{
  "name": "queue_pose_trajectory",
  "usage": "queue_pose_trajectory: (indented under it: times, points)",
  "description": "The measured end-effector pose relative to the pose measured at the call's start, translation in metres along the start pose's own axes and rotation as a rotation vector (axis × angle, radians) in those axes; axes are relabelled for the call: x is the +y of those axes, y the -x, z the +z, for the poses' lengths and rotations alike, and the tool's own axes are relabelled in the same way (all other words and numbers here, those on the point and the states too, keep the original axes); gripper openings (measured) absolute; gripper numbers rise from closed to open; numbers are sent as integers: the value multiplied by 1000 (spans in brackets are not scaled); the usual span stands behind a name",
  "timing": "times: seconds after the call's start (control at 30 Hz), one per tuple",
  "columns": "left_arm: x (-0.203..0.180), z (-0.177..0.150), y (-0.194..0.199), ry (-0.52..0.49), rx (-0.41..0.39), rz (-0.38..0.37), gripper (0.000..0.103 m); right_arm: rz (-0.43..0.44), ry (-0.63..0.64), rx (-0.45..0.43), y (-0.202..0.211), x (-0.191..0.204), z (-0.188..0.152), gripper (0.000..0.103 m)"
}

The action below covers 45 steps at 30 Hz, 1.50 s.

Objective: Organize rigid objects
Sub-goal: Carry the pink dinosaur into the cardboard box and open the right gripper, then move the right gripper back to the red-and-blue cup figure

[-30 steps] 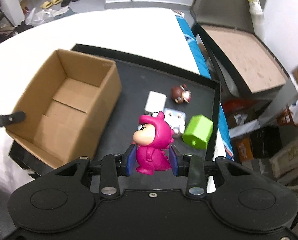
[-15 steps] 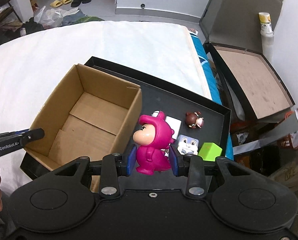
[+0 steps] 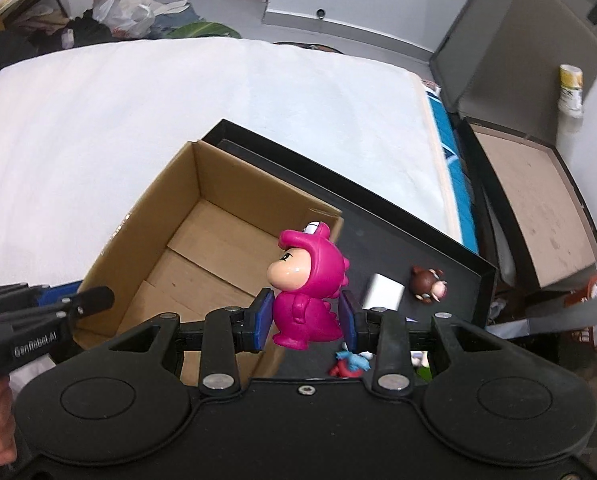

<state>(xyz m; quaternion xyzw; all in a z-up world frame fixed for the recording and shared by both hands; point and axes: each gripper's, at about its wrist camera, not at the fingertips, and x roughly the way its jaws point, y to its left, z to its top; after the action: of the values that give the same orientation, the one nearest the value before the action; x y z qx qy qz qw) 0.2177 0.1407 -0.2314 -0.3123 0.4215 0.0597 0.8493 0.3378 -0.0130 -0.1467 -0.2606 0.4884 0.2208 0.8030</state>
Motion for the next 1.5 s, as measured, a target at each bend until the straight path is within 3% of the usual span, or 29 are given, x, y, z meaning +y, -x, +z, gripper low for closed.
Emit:
queue_pose_trajectory:
  times: [0.43,0.57,1.0,1.1,1.13,1.17,1.3,1.5]
  points:
    - [9,2,-4,13,6,-47,21,60,55,17,-35,42,21,35]
    - [11,2,-5,13,5,-56,21,70,74,28,-46,53,26,26]
    - [16,0,-3,17,1,-72,21,84,16,28,-46,42,24,28]
    - [15,0,-1,17,1,-69,21,82,-1,6,-34,34,20,43]
    - [15,0,-2,16,1,-67,21,87,-18,-10,-28,29,18,55]
    - [14,0,-1,14,0,-65,21,92,-37,-29,-22,24,15,61]
    - [10,0,0,5,-1,-55,21,106,-85,-70,-4,2,6,63]
    - [5,0,-1,-8,-4,-30,21,78,-137,-93,11,-30,-13,75]
